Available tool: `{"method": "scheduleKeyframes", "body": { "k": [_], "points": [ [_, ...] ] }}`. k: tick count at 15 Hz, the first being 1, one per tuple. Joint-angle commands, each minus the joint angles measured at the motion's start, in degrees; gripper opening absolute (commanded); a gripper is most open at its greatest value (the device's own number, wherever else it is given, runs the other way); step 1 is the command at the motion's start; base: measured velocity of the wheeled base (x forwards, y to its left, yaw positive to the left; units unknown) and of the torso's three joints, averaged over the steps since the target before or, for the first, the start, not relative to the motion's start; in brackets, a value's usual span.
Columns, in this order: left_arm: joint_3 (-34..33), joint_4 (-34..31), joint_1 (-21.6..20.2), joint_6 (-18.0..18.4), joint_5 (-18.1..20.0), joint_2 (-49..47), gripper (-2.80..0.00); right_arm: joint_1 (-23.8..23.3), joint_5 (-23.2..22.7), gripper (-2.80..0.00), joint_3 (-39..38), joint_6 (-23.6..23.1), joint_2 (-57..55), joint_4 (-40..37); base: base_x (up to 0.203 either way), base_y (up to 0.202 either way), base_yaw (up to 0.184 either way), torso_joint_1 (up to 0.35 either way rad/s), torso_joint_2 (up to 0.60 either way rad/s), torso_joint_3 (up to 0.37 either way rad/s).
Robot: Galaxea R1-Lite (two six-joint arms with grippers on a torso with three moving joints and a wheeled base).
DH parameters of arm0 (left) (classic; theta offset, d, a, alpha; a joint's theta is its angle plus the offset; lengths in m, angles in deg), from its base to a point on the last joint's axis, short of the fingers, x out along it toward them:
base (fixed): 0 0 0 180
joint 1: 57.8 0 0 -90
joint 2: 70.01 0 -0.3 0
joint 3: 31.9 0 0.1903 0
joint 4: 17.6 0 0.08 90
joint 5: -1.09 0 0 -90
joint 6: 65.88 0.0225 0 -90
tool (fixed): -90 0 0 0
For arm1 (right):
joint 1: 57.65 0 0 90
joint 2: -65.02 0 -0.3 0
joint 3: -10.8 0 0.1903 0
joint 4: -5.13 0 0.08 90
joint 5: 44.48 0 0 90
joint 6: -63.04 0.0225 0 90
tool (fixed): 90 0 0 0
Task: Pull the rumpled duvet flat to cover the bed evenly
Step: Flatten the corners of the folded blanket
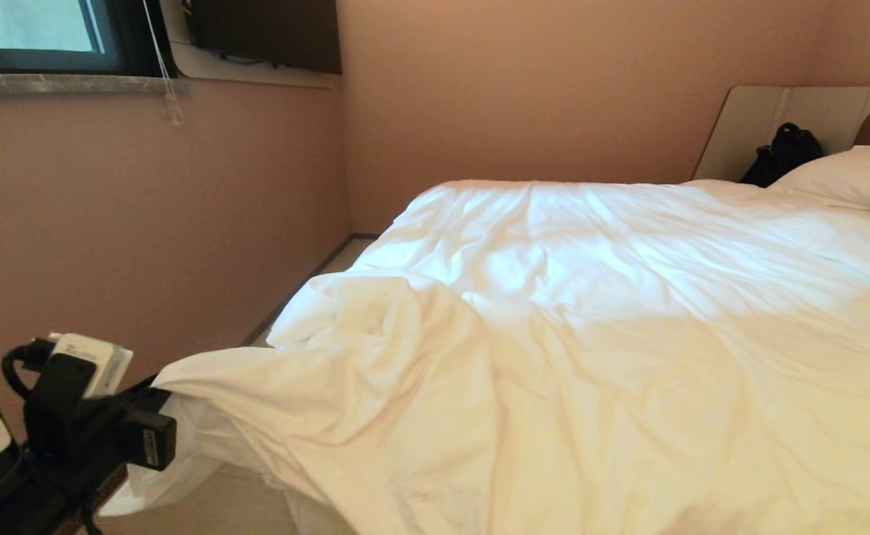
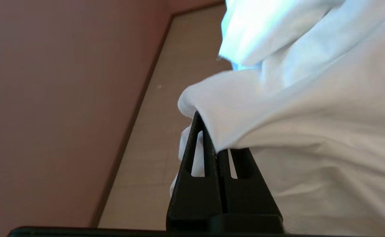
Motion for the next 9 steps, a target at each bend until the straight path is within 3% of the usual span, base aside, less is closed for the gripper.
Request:
{"method": "scheduleKeyframes", "body": {
  "k": [1,3,6,7,9],
  "points": [
    [1.27,-5.11,0.12,0.1,0.52,11.16,-2.8,0.02,0.0,-2.8,0.0,-0.01,-0.06,-0.02,0.0,0.0,0.0,0.0,0.0,0.0],
    [5.66,-20.85,0.2,-0.2,1.57,22.75,-2.8,0.02,0.0,-2.8,0.0,-0.01,-0.06,-0.02,0.0,0.0,0.0,0.0,0.0,0.0],
    [18.32,-57.73,0.18,-4.26,3.14,37.43,-2.8,0.02,0.0,-2.8,0.0,-0.01,-0.06,-0.02,0.0,0.0,0.0,0.0,0.0,0.0],
    [21.4,-64.31,-0.1,-6.22,3.13,40.15,-2.8,0.02,0.0,-2.8,0.0,-0.01,-0.06,-0.02,0.0,0.0,0.0,0.0,0.0,0.0],
    [21.5,-66.79,-0.78,-7.69,-0.85,40.72,-2.8,0.02,0.0,-2.8,0.0,-0.01,-0.06,-0.02,0.0,0.0,0.0,0.0,0.0,0.0]
  ]
}}
